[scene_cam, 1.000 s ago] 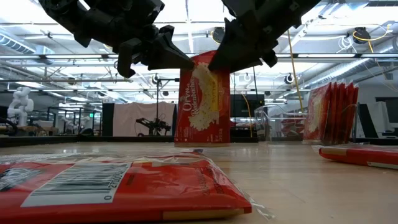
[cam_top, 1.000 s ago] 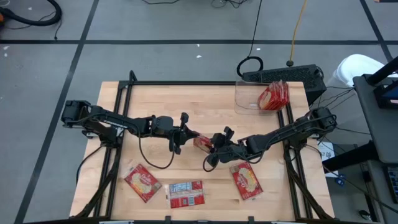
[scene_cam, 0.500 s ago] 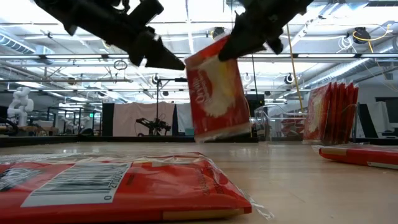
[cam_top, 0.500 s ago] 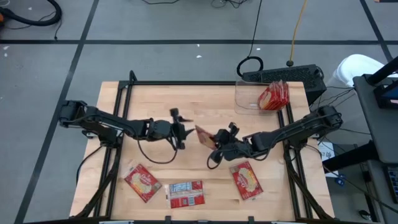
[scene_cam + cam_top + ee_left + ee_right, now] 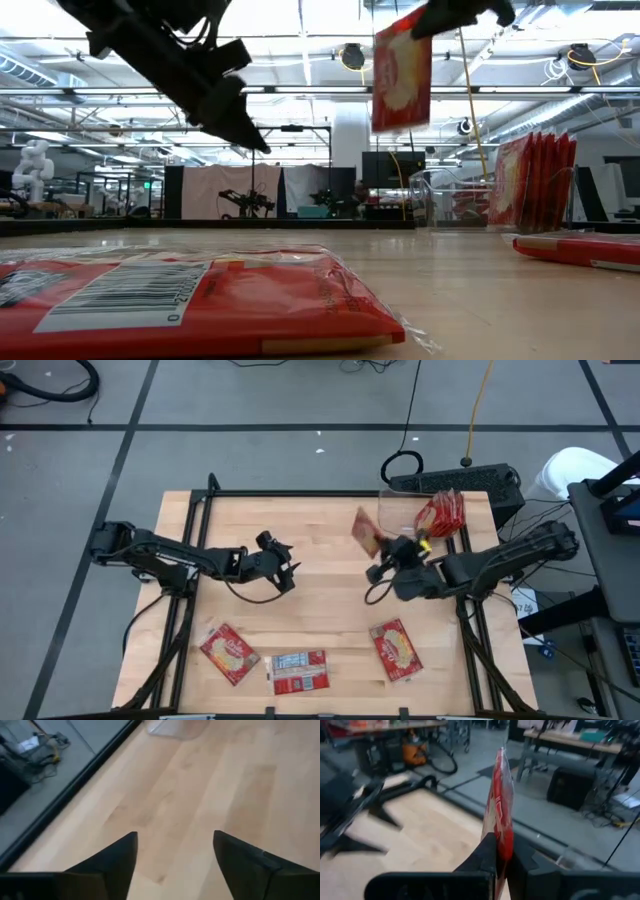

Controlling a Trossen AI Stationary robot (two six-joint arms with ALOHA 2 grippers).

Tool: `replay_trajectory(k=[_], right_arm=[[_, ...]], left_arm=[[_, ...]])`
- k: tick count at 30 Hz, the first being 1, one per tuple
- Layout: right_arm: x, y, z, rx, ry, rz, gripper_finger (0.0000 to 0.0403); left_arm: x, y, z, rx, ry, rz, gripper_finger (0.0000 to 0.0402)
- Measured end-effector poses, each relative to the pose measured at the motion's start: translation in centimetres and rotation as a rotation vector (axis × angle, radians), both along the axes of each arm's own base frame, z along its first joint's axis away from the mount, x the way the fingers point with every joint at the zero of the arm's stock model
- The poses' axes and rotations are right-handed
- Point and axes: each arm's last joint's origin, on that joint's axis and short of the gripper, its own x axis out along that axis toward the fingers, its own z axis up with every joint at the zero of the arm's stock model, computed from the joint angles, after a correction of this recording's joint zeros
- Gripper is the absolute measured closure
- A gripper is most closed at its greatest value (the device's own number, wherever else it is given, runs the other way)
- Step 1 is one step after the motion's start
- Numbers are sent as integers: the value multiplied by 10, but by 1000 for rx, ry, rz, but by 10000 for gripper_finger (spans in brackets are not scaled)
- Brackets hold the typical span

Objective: Sort popcorn bags into baskets
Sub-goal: Put the red popcorn bag into the transparent bin

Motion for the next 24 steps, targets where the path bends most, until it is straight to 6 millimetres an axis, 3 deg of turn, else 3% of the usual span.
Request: replay_trajectory(k=[12, 19, 24], right_arm=[[-45, -21, 42, -112, -83, -123, 390], [-52, -30, 42, -187, -72, -262, 398], [-51, -36, 23, -208, -53, -322, 398]], left_arm=[[3, -3, 3, -49, -72, -46, 217], [4, -3, 4, -64, -94, -47, 237], [4, -5, 5, -83, -105, -41, 245]])
